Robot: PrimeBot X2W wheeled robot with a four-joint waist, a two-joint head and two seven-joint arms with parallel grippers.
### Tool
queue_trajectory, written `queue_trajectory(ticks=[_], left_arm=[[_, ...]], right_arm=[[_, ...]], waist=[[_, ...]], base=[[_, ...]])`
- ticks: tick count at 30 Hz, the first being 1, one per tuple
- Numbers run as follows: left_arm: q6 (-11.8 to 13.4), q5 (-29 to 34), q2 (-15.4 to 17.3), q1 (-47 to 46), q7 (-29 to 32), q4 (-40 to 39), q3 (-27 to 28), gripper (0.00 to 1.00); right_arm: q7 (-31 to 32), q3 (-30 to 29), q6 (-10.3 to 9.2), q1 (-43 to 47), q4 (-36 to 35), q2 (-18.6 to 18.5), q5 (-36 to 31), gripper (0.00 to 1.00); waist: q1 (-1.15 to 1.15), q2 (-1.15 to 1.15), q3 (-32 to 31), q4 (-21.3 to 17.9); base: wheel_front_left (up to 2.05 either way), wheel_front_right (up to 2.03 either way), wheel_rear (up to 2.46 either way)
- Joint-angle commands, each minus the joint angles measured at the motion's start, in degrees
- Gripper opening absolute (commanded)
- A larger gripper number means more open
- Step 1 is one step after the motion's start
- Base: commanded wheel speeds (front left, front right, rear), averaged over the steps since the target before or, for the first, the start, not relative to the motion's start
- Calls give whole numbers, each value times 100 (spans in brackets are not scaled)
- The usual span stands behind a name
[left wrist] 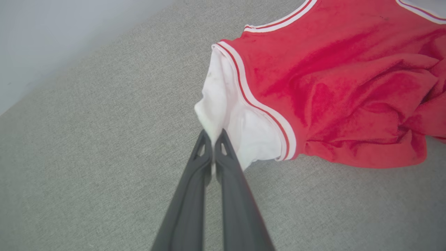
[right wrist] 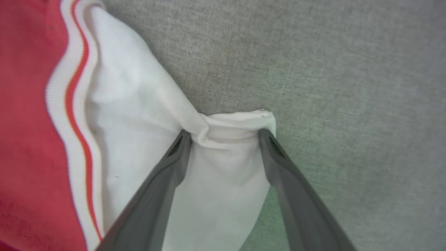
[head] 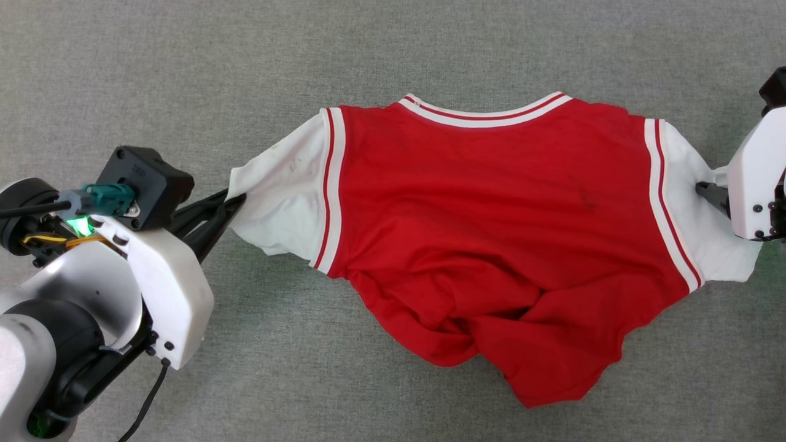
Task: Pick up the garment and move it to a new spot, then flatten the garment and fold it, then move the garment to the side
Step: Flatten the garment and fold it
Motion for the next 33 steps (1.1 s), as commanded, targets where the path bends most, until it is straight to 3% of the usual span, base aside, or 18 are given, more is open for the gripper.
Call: queue_trajectory(ticks=[1,2,11,17,27,33], left_arm=[[-8,23,-32,-76,-28,27,0,0],[-4,28,-39,-81,-51,52,1,0],[1,138,-58,6,-489,379,129,0],[179,184,-57,141,-826,398,389,0],[483,243,85,312,-1494,380,1089,0],[660,199,123,338,-1935,262,1646,0]], right_arm=[[75,274,-2,404,422,190,80,52],[31,342,-2,421,446,175,110,0],[-1115,173,-3,-30,-75,-202,786,0],[-1543,56,-3,-84,-760,-641,1112,0],[-1908,-251,-3,-30,-1859,-907,1350,0],[-1848,-471,-3,-79,-2601,-777,1551,0]], waist=[[2,0,3,6],[2,0,-5,6],[2,0,-698,-156],[2,0,-1292,-328],[2,0,-2159,-677],[2,0,-2484,-848]], base=[[0,0,0],[0,0,0],[0,0,0],[0,0,0],[0,0,0],[0,0,0]])
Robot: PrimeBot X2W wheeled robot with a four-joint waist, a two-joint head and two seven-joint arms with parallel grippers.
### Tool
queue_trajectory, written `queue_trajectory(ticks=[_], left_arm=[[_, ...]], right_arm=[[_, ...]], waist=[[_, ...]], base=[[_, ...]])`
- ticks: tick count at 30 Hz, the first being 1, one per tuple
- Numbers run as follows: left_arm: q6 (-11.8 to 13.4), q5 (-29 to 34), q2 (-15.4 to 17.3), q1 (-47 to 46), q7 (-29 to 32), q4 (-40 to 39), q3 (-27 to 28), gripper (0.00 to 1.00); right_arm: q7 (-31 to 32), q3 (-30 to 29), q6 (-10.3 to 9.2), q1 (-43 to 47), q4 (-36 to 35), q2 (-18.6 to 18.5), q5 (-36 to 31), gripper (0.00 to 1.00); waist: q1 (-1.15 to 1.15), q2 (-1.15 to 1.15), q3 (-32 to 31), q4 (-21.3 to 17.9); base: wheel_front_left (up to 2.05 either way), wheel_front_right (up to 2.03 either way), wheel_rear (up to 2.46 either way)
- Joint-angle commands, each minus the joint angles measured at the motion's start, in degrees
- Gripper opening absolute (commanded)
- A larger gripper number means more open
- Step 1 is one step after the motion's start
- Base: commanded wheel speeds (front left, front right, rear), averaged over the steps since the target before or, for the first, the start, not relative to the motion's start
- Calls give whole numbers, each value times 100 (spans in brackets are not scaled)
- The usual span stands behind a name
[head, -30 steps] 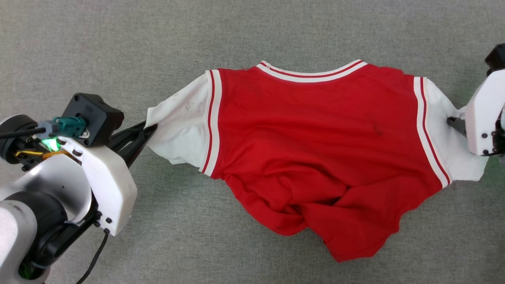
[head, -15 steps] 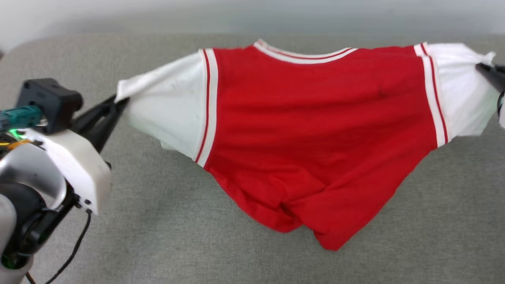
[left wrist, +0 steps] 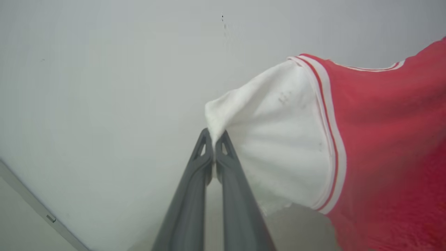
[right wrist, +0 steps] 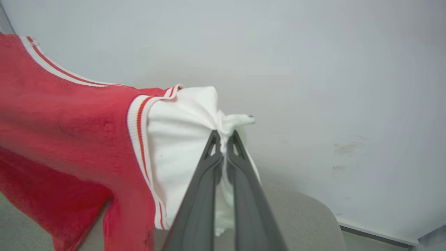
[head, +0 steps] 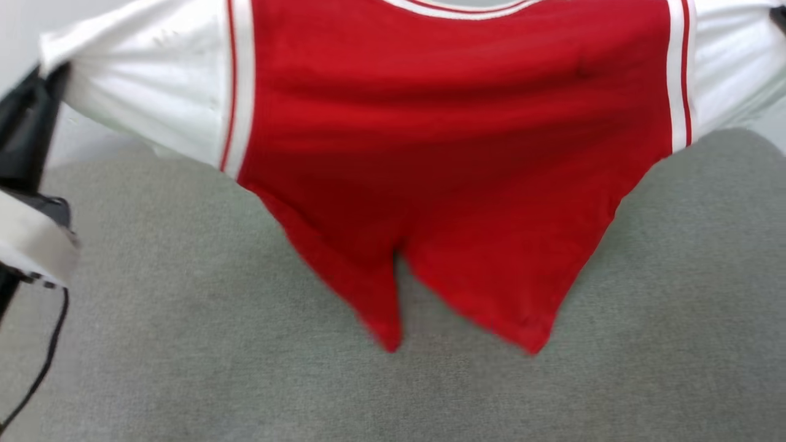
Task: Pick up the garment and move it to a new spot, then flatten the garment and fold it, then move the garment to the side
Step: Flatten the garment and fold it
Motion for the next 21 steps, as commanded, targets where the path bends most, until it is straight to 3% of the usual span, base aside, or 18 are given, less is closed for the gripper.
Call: queue_trajectory(ticks=[1,12,21], left_arm=[[59,-24,25,58,-100,-38,146,0],[294,-19,50,-748,-391,-140,652,0],[-77,116,-13,-2643,-502,801,160,0]], right_arm=[[24,-99,-4,-71,-171,61,30,0],[-275,-383,-4,-688,-620,334,-322,0],[-969,-230,-4,-1864,226,616,-795,0]], waist=[[0,0,-118,-133],[0,0,307,-235],[0,0,1253,-206]], base=[[0,0,0],[0,0,0],[0,0,0]])
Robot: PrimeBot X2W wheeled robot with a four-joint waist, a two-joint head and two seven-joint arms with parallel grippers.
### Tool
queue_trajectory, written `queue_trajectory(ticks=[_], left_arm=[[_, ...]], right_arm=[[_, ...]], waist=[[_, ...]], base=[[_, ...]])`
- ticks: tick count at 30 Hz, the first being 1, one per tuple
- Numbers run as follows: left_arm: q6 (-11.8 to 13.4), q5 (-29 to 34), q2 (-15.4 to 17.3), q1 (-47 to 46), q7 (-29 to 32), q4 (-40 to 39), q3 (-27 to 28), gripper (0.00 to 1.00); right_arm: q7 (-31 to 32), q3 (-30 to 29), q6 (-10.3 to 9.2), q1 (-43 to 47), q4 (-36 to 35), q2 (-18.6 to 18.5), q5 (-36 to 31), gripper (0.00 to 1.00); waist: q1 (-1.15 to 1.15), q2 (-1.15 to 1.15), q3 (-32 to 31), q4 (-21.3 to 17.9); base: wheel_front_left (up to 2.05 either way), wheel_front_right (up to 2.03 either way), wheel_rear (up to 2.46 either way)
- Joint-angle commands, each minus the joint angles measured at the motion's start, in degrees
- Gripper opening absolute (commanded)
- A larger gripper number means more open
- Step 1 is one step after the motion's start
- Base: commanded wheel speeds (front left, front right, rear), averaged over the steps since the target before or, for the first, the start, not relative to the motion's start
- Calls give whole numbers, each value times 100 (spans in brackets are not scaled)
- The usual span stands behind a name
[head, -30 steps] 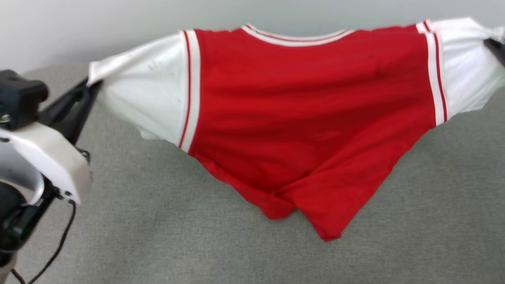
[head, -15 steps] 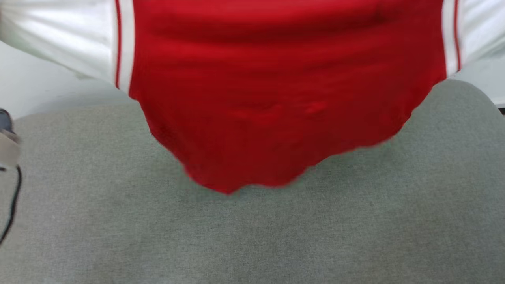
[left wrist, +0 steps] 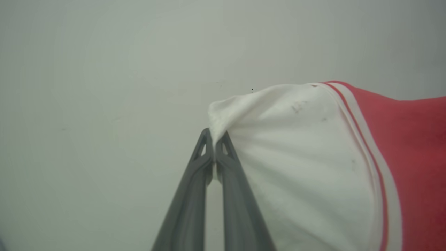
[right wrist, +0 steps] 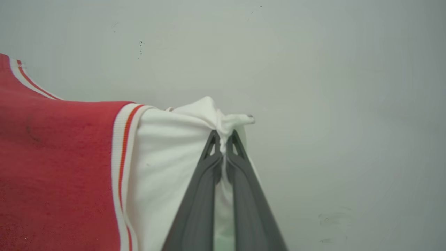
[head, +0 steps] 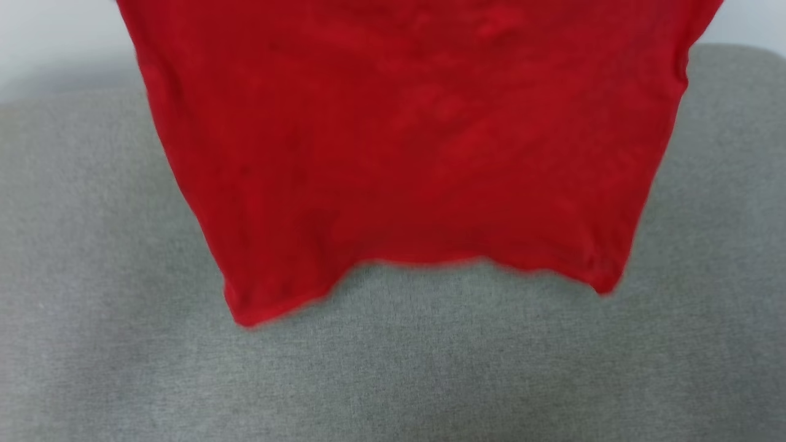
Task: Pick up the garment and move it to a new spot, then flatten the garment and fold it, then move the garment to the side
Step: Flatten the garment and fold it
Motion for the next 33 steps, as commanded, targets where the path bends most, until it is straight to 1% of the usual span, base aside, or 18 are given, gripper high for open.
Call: queue_trajectory(ticks=[1,5,9,11,14,18,22,24,26,28,30,33], left_arm=[[-32,42,-63,-174,-47,116,-56,0],[-292,246,-251,-1241,-271,906,-391,0],[-447,457,-475,-2267,-527,1635,-604,0],[-486,523,-640,-2689,-691,2025,-688,0],[-477,579,-912,-3178,-1011,2583,-748,0],[-572,654,-1182,-3470,-1420,3248,-885,0],[-648,727,-1292,-3481,-1775,3740,-976,0],[-704,717,-1473,-3160,-1982,4044,-1116,0],[-726,715,-1534,-2946,-2085,4198,-1189,0],[-746,684,-1614,-2627,-2225,4309,-1258,0],[-750,624,-1740,-2170,-2335,4416,-1341,0],[-755,545,-1831,-1431,-2435,4439,-1449,0]], right_arm=[[-60,25,-4,-147,86,48,-51,0],[-252,129,-4,-811,710,258,-137,0],[-497,263,-4,-1556,1311,398,-299,0],[-758,278,-4,-1872,1655,493,-431,0],[-1214,290,-4,-2279,2161,673,-671,0],[-1744,327,-4,-2574,2735,940,-887,0],[-2074,521,-4,-2683,3134,1089,-969,0],[-2259,650,-4,-2483,3389,1143,-898,0],[-2352,763,-4,-2290,3530,1129,-840,0],[-2444,884,-4,-2033,3637,1114,-743,0],[-2493,1061,-4,-1686,3711,1047,-635,0],[-2546,1266,-4,-1110,3754,933,-372,0]], waist=[[0,0,360,36],[0,0,844,73],[0,0,1358,99],[0,0,1559,120],[0,0,1791,163],[0,0,2017,214],[0,0,2117,259],[0,0,2107,326],[0,0,2051,369],[0,0,1938,416],[0,0,1775,473],[0,0,1516,535]], base=[[0,0,0],[0,0,0],[0,0,0],[0,0,0],[0,0,0],[0,0,0],[0,0,0],[0,0,0],[0,0,0],[0,0,0],[0,0,0],[0,0,0]])
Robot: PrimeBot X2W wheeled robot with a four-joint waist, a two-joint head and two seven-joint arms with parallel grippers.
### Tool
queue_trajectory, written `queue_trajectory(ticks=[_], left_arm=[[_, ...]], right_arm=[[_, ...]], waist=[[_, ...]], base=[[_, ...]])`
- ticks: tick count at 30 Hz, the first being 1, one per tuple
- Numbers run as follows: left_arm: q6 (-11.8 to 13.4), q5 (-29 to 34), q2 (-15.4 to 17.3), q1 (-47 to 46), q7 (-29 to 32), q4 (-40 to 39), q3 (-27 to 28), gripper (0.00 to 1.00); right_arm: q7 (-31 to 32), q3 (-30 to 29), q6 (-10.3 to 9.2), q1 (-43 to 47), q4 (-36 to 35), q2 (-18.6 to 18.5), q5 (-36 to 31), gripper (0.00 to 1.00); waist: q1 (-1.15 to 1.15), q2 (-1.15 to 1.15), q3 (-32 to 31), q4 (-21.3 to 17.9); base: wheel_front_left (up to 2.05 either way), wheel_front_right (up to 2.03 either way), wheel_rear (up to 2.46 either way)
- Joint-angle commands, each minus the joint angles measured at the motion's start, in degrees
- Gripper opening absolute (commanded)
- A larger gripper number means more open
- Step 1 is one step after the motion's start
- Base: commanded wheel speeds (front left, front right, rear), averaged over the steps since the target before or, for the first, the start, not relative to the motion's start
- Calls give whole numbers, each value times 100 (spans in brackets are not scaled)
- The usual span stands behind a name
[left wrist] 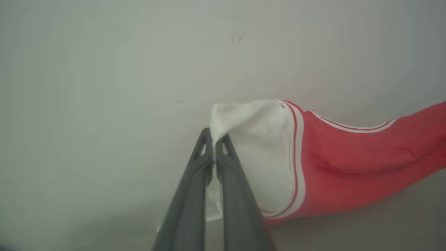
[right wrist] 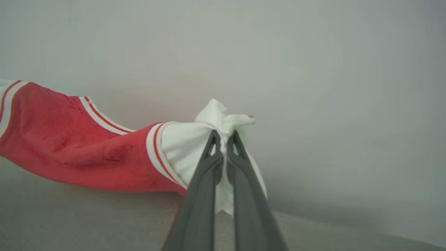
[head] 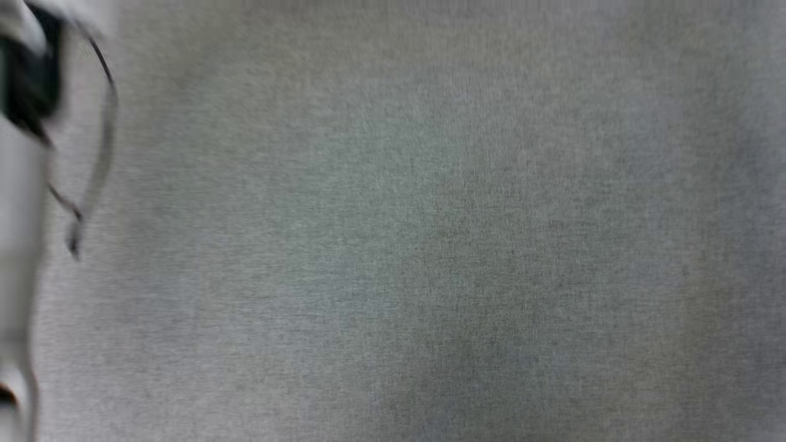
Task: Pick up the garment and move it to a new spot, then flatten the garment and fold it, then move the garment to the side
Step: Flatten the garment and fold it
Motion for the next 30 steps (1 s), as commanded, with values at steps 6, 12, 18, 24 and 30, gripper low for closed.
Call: queue_trajectory(ticks=[6,12,18,24,30], left_arm=[[55,-205,-51,1859,-64,-299,-225,0],[177,-461,116,3545,169,-835,-358,0],[408,-911,290,4851,678,-1540,-323,0],[655,-1127,560,5850,1109,-2011,-362,0],[828,-1387,713,6700,1417,-2282,-405,0]], right_arm=[[-60,316,-4,1505,-206,-360,652,0],[-33,491,-4,3087,-706,-763,1228,0],[170,556,-4,4462,-1465,-1248,1835,0],[202,676,-5,5545,-2094,-1714,1867,0],[110,939,-5,6483,-2627,-2128,1586,0]], waist=[[-1,0,-879,190],[-1,0,-1520,279],[-1,0,-1959,348],[-1,0,-2347,292],[-1,0,-2657,200]], base=[[0,0,0],[0,0,0],[0,0,0],[0,0,0],[0,0,0]])
